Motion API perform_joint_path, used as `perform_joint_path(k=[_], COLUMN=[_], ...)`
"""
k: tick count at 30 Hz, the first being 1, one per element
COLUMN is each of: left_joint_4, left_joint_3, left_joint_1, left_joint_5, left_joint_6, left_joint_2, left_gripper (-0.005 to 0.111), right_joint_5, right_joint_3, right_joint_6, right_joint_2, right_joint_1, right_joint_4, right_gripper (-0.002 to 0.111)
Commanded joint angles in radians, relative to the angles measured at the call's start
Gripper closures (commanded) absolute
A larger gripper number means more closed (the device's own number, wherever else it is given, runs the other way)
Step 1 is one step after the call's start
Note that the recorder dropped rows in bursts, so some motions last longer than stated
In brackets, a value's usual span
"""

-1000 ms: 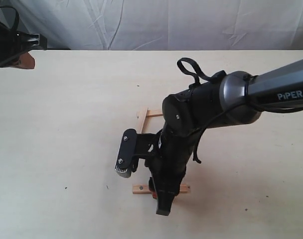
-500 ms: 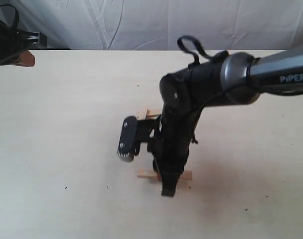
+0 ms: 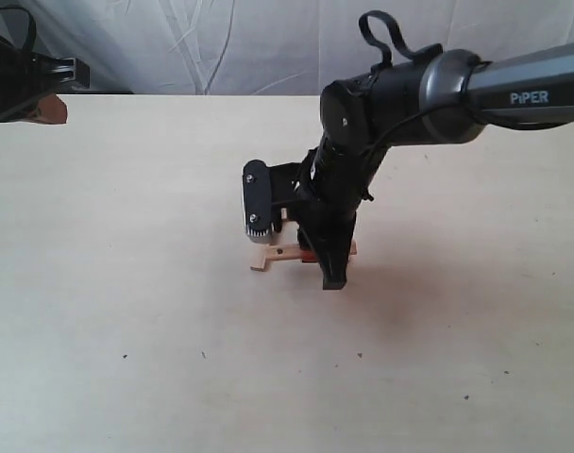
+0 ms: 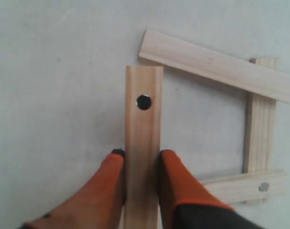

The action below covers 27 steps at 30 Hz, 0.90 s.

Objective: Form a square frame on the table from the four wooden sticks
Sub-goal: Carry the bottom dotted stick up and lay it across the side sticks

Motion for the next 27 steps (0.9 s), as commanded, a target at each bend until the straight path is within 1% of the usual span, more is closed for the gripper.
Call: perform_joint_path(k=[1, 8, 15, 22, 27], left_joint_4=[-0.011, -0.011, -0.011, -0.031, -0.04], left_joint_3=[0.003, 0.003, 0.003, 0.01, 0.04], left_joint_1=[0.002, 0.002, 0.002, 0.002, 0.002], left_joint_5=[-0.011, -0.015, -0.015, -0.015, -0.047], left_joint_6=[0.003, 0.003, 0.003, 0.003, 0.003], left_joint_2=[-0.008, -0.008, -0.008, -0.008, -0.008], left_gripper=[0.107, 0.107, 0.107, 0.107, 0.107], right_joint_5=[-0.045, -0.042, -0.047, -0.045, -0.081], right_joint_3=[-0.024, -0.069, -0.07, -0.07, -0.07], right_joint_6=[-0.021, -0.021, -0.018, -0.014, 0.02], right_joint_2=[0.043, 0.083, 0.083, 0.083, 0.083], right_joint_1=[-0.004, -0.004, -0.004, -0.004, -0.004], right_joint_4=[0.005, 0.043, 0.058, 0.16, 0.208], right_gripper=[0.109, 0.109, 0.109, 0.109, 0.109])
